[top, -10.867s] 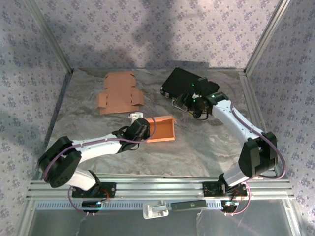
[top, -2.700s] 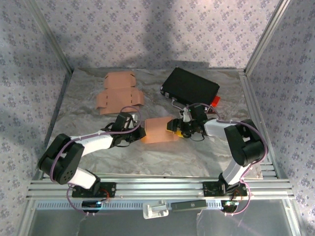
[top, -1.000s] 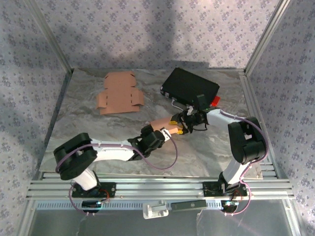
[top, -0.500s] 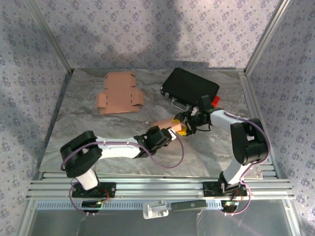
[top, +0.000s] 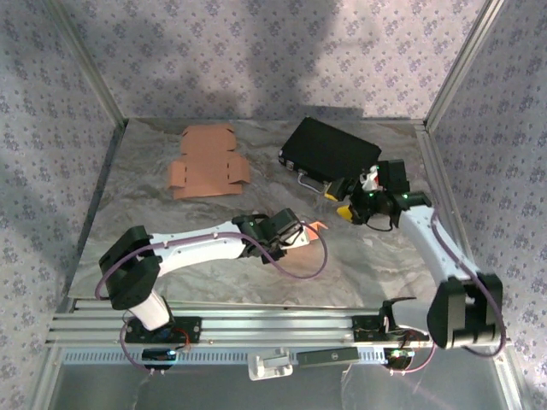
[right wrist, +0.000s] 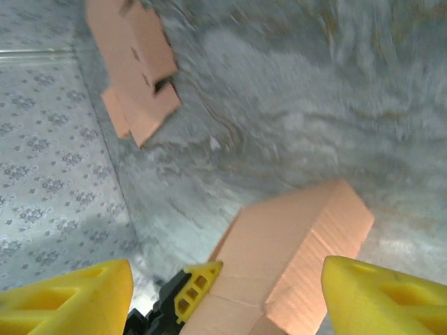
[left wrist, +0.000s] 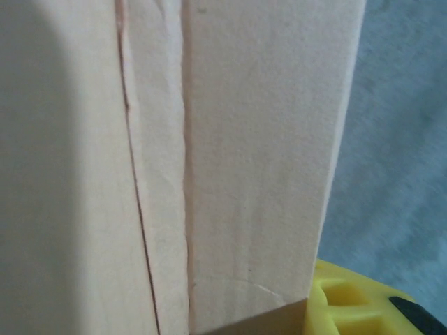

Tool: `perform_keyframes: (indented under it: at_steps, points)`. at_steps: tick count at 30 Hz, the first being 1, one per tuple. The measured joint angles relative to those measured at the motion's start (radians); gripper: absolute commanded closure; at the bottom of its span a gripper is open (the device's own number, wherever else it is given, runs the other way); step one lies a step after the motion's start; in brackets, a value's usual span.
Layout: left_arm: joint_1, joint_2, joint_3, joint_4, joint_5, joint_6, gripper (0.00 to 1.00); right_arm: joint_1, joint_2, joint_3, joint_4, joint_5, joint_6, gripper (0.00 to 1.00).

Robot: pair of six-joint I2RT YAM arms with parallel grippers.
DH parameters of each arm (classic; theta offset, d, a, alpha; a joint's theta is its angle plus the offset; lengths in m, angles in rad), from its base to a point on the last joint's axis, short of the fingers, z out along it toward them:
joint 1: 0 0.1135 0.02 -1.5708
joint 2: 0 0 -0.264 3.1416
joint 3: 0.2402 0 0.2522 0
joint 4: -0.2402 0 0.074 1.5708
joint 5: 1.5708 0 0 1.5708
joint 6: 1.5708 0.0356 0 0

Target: Fold the paper box

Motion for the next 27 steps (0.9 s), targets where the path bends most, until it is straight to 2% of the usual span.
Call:
perform_keyframes:
  at_steps: [6, 12, 17, 21, 27]
  points:
    - [0.029, 0.009, 0.061, -0.172, 0.096, 0.0, 0.68, 0.068, -0.158, -0.1, 0.024, 0.16, -0.097, 0.35]
    - [0.065, 0.031, 0.095, -0.217, 0.142, 0.001, 0.65, 0.24, -0.266, -0.24, 0.033, 0.314, -0.168, 0.27]
    - [0.08, 0.048, 0.113, -0.228, 0.159, 0.01, 0.64, 0.383, -0.362, -0.327, 0.078, 0.434, -0.199, 0.25]
    - [0.085, 0.048, 0.115, -0.229, 0.166, 0.012, 0.61, 0.468, -0.347, -0.338, 0.108, 0.513, -0.202, 0.25]
    - [0.093, 0.05, 0.115, -0.225, 0.166, 0.012, 0.6, 0.519, -0.234, -0.333, 0.145, 0.594, -0.197, 0.29]
